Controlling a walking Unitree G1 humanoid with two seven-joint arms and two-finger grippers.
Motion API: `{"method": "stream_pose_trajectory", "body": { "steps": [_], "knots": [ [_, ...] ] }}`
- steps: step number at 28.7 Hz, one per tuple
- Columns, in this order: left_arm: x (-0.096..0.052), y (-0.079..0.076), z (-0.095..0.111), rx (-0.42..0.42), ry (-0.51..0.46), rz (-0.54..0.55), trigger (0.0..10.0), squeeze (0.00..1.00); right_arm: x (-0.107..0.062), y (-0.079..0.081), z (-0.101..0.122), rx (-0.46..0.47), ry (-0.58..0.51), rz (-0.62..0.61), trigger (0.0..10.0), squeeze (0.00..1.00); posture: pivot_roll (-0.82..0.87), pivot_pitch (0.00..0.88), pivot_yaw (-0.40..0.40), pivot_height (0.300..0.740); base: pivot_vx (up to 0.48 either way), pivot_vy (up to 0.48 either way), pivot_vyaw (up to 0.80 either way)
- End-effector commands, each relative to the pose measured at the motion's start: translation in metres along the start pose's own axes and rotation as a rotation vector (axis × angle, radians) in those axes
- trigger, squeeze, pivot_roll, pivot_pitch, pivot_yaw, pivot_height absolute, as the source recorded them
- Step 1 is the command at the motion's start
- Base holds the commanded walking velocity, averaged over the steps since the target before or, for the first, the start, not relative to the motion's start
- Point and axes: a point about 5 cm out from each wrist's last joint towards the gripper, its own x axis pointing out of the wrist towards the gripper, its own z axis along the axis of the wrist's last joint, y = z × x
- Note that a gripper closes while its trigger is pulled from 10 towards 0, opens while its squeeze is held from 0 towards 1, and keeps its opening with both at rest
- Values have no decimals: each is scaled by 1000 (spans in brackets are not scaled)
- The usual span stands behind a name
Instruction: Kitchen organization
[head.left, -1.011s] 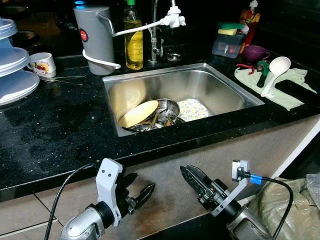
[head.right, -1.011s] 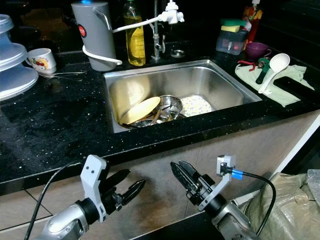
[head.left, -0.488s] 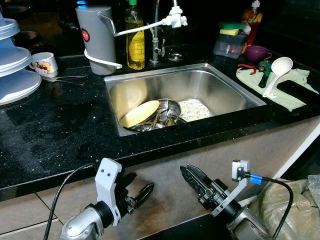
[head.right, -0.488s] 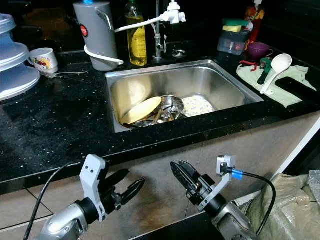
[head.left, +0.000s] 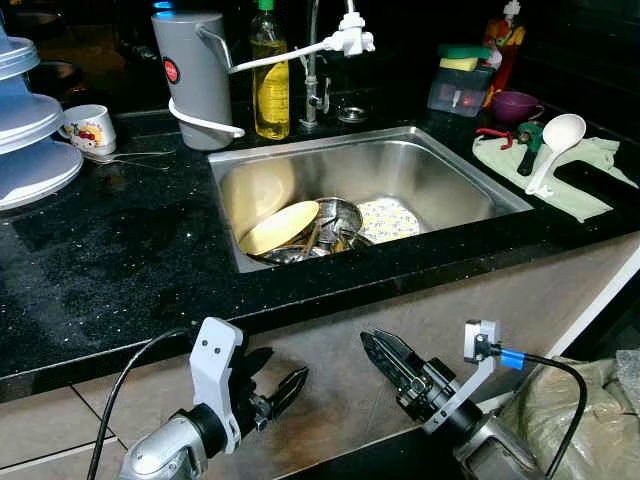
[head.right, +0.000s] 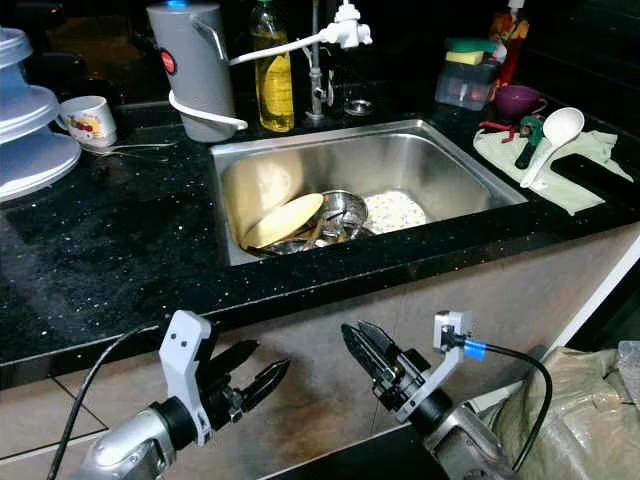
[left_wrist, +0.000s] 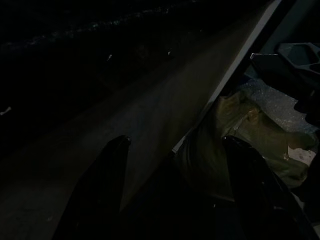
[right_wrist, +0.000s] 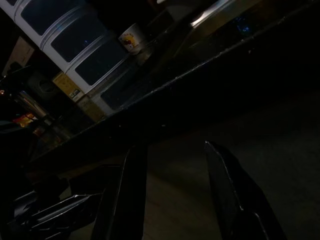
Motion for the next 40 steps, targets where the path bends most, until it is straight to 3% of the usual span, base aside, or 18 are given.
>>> {"method": "stream_pose_trajectory", "body": {
  "steps": [1,40],
  "knots": [
    [-3,2,1,-2,-1,14,10000,0,0,2,-1,14,-3,2,10000,0,-90,0,-13,740,0,0,0],
    [-6,2,3,-12,3,19,10000,0,0,5,-1,30,-3,4,10000,0,-87,0,-5,740,0,0,0]
  ]
}}
